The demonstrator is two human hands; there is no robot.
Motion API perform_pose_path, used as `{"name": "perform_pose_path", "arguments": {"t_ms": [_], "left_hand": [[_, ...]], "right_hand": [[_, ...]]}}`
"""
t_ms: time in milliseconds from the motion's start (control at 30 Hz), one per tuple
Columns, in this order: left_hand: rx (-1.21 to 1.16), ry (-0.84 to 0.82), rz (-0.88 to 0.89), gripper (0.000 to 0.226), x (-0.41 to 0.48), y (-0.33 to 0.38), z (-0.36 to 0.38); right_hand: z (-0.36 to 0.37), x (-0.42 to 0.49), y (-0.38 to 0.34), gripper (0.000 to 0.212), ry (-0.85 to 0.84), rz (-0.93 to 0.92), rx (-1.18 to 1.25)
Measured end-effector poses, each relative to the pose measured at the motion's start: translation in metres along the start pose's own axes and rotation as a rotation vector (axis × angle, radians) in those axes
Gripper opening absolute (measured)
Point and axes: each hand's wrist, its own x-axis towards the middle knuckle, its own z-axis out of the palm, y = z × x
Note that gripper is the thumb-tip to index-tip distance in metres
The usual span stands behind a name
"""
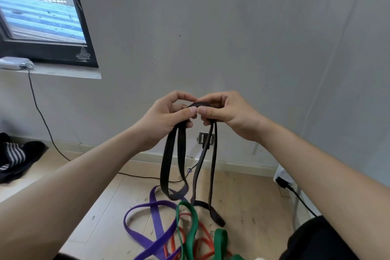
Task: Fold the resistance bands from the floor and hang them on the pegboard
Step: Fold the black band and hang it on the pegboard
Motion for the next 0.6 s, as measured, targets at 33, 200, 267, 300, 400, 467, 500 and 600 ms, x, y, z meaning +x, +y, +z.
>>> {"name": "perform_pose_path", "arguments": {"t_ms": [33, 200, 267, 300, 400, 467, 500, 600], "left_hand": [[0.010, -0.006, -0.006, 0.025, 0.000, 0.000, -0.001], [0.065, 0.009, -0.003, 0.034, -0.002, -0.002, -0.009], [0.083, 0.048, -0.004, 0.033, -0.003, -0.003, -0.012], [0.088, 0.066, -0.002, 0.033, -0.003, -0.002, -0.014], [0.078, 0.118, 0.032, 0.030, -0.003, 0.000, -0.013], [0.045, 0.155, 0.058, 0.027, -0.003, 0.001, -0.012], [0.025, 0.173, 0.067, 0.025, -0.003, 0.002, -0.012], [-0.031, 0.208, 0.075, 0.018, -0.002, 0.005, -0.012]], "right_hand": [[-0.001, 0.001, -0.001, 0.022, 0.027, -0.004, 0.013], [-0.013, 0.007, -0.008, 0.014, 0.238, -0.032, 0.181], [-0.024, 0.007, -0.010, 0.014, 0.298, -0.036, 0.272], [-0.029, 0.006, -0.010, 0.014, 0.308, -0.030, 0.296], [-0.039, 0.002, -0.004, 0.022, 0.251, 0.012, 0.294], [-0.042, -0.001, 0.001, 0.027, 0.198, 0.054, 0.266], [-0.044, -0.003, 0.003, 0.028, 0.174, 0.074, 0.254], [-0.051, -0.008, 0.008, 0.028, 0.044, 0.143, 0.204]]}}
